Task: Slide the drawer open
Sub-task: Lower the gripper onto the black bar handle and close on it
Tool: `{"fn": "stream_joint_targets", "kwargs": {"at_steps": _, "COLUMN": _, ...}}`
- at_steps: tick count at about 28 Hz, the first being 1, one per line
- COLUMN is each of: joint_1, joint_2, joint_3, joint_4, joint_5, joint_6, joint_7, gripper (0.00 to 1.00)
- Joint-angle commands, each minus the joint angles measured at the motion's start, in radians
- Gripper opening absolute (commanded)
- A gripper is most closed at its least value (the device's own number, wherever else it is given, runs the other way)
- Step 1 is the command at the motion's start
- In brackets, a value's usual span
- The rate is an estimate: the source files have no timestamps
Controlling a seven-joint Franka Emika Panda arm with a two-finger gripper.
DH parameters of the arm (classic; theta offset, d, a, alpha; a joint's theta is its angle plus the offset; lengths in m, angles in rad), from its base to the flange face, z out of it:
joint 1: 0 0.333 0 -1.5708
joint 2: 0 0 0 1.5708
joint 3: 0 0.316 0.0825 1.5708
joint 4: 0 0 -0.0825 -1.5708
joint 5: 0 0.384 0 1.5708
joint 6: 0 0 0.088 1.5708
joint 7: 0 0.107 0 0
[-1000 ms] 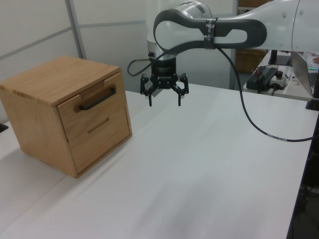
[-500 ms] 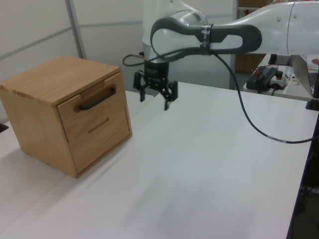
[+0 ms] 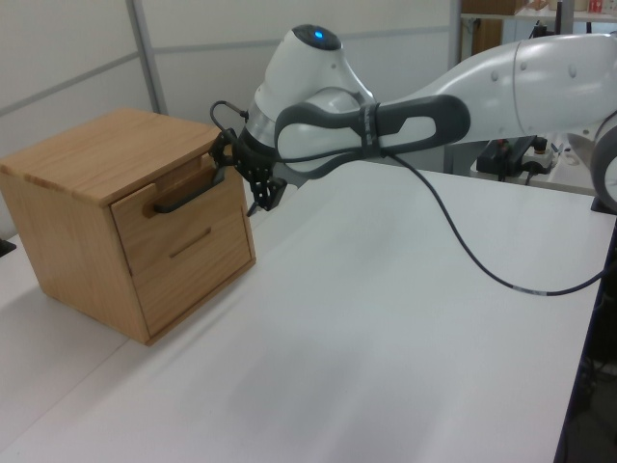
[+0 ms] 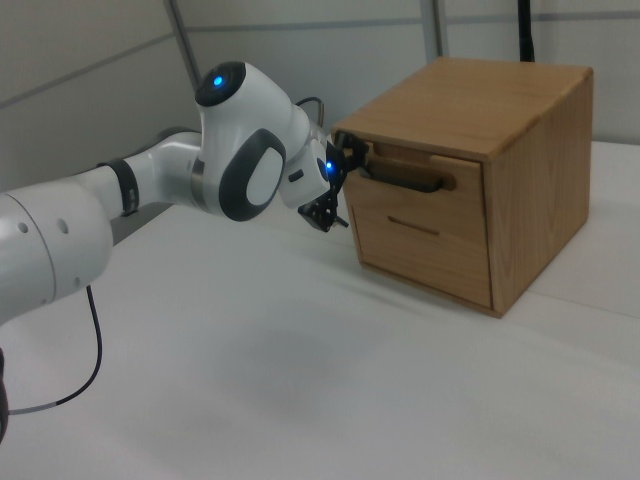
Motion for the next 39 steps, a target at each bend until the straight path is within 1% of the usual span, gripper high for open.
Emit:
{"fn": "stream_joint_targets", "kwargs": {"at_steps": 1, "joint_1": -0.002, "joint_2": 0.036, "joint_3": 0.0, "joint_4": -0.003, "joint_5": -0.002, "joint_6": 0.153, "joint_7": 0.021, "gripper": 1.0}}
{"fn": "stream_joint_targets", "kwargs": {"at_steps": 3, "joint_1": -0.002, "joint_2": 0.062, "joint_3": -0.001, "joint_4": 0.0, "joint_5": -0.011, "joint_6": 0.236, "joint_7": 0.019, "gripper": 1.0}}
{"fn": "stream_joint_targets", "kwargs": {"at_steps": 7, "joint_1": 0.0, "joint_2": 0.101, "joint_3": -0.001, "joint_4": 0.006, "joint_5": -0.042, "joint_6": 0.318, "joint_7": 0.019, "gripper": 1.0}}
{"fn": "stream_joint_targets", "kwargs": {"at_steps": 8, "joint_1": 0.0, "joint_2": 0.118, "joint_3": -0.003, "joint_4": 0.021, "joint_5": -0.046, "joint_6": 0.35, "joint_7": 0.019, "gripper": 1.0}}
{"fn": "stream_joint_targets", "kwargs": {"at_steps": 11, "joint_1": 0.0, "joint_2": 0.138, "joint_3": -0.007, "joint_4": 0.035, "joint_5": -0.046, "joint_6": 0.382, "joint_7": 0.019, "gripper": 1.0}}
{"fn": "stream_joint_targets", "kwargs": {"at_steps": 14, "joint_1": 0.0, "joint_2": 0.177, "joint_3": -0.011, "joint_4": 0.075, "joint_5": -0.046, "joint_6": 0.419, "joint_7": 0.019, "gripper": 0.99}}
{"fn": "stream_joint_targets", "kwargs": {"at_steps": 16, "joint_1": 0.0, "joint_2": 0.196, "joint_3": -0.012, "joint_4": 0.09, "joint_5": -0.048, "joint_6": 0.444, "joint_7": 0.018, "gripper": 0.92}}
{"fn": "stream_joint_targets", "kwargs": {"at_steps": 17, "joint_1": -0.002, "joint_2": 0.211, "joint_3": -0.012, "joint_4": 0.101, "joint_5": -0.048, "joint_6": 0.47, "joint_7": 0.015, "gripper": 0.84}}
{"fn": "stream_joint_targets", "kwargs": {"at_steps": 18, "joint_1": -0.002, "joint_2": 0.216, "joint_3": -0.012, "joint_4": 0.103, "joint_5": -0.048, "joint_6": 0.482, "joint_7": 0.015, "gripper": 0.79}}
{"fn": "stream_joint_targets", "kwargs": {"at_steps": 19, "joint_1": -0.002, "joint_2": 0.217, "joint_3": -0.012, "joint_4": 0.104, "joint_5": -0.048, "joint_6": 0.49, "joint_7": 0.013, "gripper": 0.71}}
{"fn": "stream_joint_targets", "kwargs": {"at_steps": 21, "joint_1": -0.002, "joint_2": 0.219, "joint_3": -0.012, "joint_4": 0.104, "joint_5": -0.051, "joint_6": 0.496, "joint_7": 0.01, "gripper": 0.51}}
{"fn": "stream_joint_targets", "kwargs": {"at_steps": 22, "joint_1": -0.002, "joint_2": 0.219, "joint_3": -0.012, "joint_4": 0.104, "joint_5": -0.055, "joint_6": 0.496, "joint_7": 0.01, "gripper": 0.37}}
{"fn": "stream_joint_targets", "kwargs": {"at_steps": 24, "joint_1": -0.002, "joint_2": 0.219, "joint_3": -0.012, "joint_4": 0.104, "joint_5": -0.06, "joint_6": 0.496, "joint_7": 0.01, "gripper": 0.26}}
{"fn": "stream_joint_targets", "kwargs": {"at_steps": 26, "joint_1": -0.003, "joint_2": 0.219, "joint_3": -0.011, "joint_4": 0.103, "joint_5": -0.06, "joint_6": 0.496, "joint_7": 0.01, "gripper": 0.11}}
{"fn": "stream_joint_targets", "kwargs": {"at_steps": 27, "joint_1": -0.003, "joint_2": 0.219, "joint_3": -0.011, "joint_4": 0.1, "joint_5": -0.06, "joint_6": 0.496, "joint_7": 0.01, "gripper": 0.0}}
{"fn": "stream_joint_targets", "kwargs": {"at_steps": 34, "joint_1": -0.003, "joint_2": 0.211, "joint_3": -0.012, "joint_4": 0.092, "joint_5": -0.057, "joint_6": 0.49, "joint_7": 0.015, "gripper": 0.0}}
{"fn": "stream_joint_targets", "kwargs": {"at_steps": 39, "joint_1": -0.003, "joint_2": 0.204, "joint_3": -0.012, "joint_4": 0.074, "joint_5": -0.06, "joint_6": 0.485, "joint_7": 0.013, "gripper": 0.0}}
